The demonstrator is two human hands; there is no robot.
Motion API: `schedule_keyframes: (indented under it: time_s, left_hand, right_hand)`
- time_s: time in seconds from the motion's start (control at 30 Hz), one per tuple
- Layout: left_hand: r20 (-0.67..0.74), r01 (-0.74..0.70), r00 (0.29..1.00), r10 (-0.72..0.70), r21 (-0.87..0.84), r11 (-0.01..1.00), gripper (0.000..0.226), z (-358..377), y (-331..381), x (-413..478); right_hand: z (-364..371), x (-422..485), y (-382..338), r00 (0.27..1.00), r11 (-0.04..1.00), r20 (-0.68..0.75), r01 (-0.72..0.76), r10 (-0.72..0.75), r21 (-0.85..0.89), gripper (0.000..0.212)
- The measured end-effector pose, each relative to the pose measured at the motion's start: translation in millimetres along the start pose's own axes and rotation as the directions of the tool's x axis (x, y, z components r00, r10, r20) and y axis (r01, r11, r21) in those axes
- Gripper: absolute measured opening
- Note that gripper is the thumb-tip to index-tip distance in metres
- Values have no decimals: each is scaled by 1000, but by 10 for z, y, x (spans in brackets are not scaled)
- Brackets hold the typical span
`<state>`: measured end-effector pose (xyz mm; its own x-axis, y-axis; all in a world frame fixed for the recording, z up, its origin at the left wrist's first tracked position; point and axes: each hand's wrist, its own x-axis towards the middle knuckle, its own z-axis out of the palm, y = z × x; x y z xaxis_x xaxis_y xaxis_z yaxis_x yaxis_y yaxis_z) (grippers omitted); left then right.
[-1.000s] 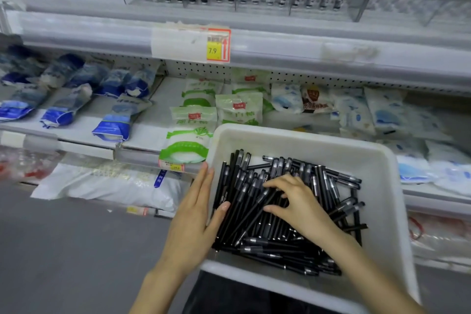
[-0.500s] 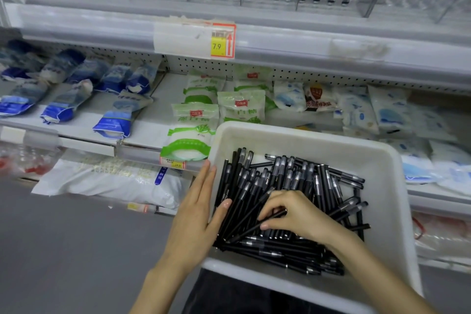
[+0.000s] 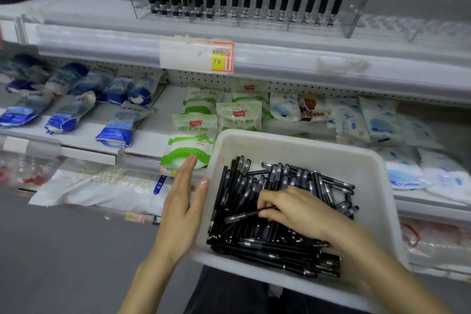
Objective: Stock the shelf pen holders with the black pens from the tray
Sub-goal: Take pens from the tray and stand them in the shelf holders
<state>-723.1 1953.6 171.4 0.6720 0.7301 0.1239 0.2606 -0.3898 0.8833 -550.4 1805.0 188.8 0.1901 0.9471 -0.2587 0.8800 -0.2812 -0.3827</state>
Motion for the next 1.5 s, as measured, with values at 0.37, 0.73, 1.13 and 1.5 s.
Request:
schedule_keyframes:
  time_s: [0.37,0.73,1.13,1.5]
  left_hand:
    - [-101,-281,960,262,-329,902,40,-195,1065,278]
    - [-18,-321,934,356,-481,816,26,-557,1761,605]
    - [-402,-430,840,364,-87,898,55,-1030,1604,1508]
    - [-389,-274,851,353,245,930,96,-884,1149,2005]
  right_hand:
    - [-689,-84,-583,930,503,-366,321,-10,802,9]
    - [-1424,65,-1068,829,497,-556,508,-60,704,12]
    - [-2693,197,-1170,473,588,-879,693,65,417,30]
    - [-3015,767,-940,250,914,-966,403,-71,37,43]
